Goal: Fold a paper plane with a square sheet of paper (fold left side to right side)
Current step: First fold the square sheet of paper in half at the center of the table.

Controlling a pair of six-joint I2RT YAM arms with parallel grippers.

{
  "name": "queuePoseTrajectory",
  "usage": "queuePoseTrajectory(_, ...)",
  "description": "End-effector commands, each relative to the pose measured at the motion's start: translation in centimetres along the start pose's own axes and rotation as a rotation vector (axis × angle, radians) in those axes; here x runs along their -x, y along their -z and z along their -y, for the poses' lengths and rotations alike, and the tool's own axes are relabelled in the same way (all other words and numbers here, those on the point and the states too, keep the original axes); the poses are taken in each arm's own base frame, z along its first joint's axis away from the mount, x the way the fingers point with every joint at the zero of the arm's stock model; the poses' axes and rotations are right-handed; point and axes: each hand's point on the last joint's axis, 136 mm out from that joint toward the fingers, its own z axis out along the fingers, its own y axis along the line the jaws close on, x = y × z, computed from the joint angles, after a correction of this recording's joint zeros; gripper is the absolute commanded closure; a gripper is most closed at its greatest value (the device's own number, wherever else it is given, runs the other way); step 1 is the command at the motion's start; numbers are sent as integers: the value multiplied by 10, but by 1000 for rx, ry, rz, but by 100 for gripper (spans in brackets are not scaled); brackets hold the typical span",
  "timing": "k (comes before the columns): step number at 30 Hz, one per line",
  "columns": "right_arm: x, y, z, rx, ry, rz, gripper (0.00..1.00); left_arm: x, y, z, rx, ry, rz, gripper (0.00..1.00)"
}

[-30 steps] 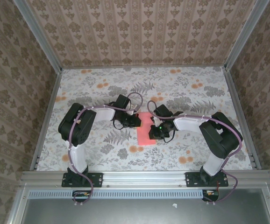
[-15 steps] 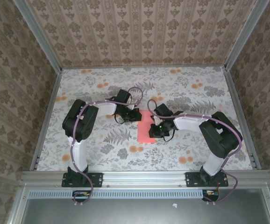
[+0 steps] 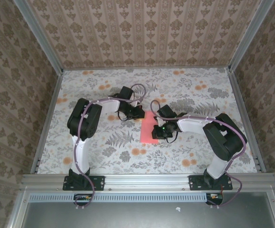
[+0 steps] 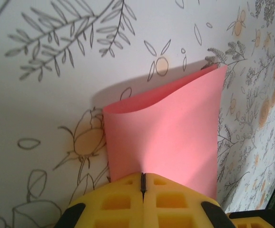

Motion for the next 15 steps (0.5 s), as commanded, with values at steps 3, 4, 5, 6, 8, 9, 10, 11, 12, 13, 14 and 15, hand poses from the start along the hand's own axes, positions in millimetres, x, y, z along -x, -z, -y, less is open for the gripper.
queuePoseTrajectory(3, -55, -9, 44, -161, -66, -198, 90, 37, 4, -47, 143, 3, 101, 100)
queuePoseTrajectory(4, -54, -9, 44, -161, -65, -198, 90, 40, 4, -48, 141, 2, 105, 100)
queuePoseTrajectory(5, -54, -9, 43, -159, -65, -198, 90, 43, 5, -47, 139, 3, 109, 100)
queuePoseTrajectory(6, -54, -9, 43, -160, -65, -199, 91, 46, 5, -46, 136, 1, 111, 100)
queuePoseTrajectory(8, -55, -9, 44, -161, -64, -200, 90, 51, 5, -44, 134, -5, 114, 100)
queuePoseTrajectory(9, -55, -9, 44, -161, -64, -202, 90, 52, 4, -44, 134, -7, 113, 99)
queuePoseTrajectory(10, -55, -9, 44, -162, -64, -203, 91, 54, 4, -44, 134, -7, 113, 98)
queuePoseTrajectory(11, -55, -9, 43, -161, -64, -201, 91, 56, 4, -43, 130, -7, 116, 97)
queuePoseTrajectory(12, -55, -8, 43, -161, -64, -204, 91, 58, 3, -42, 126, -7, 117, 97)
queuePoseTrajectory(13, -55, -8, 44, -161, -65, -205, 91, 60, 3, -41, 123, -6, 121, 97)
queuePoseTrajectory(14, -56, -8, 44, -161, -62, -206, 91, 61, 3, -40, 121, -7, 124, 97)
queuePoseTrajectory(15, -56, -8, 44, -161, -62, -206, 91, 64, 4, -39, 119, -9, 129, 97)
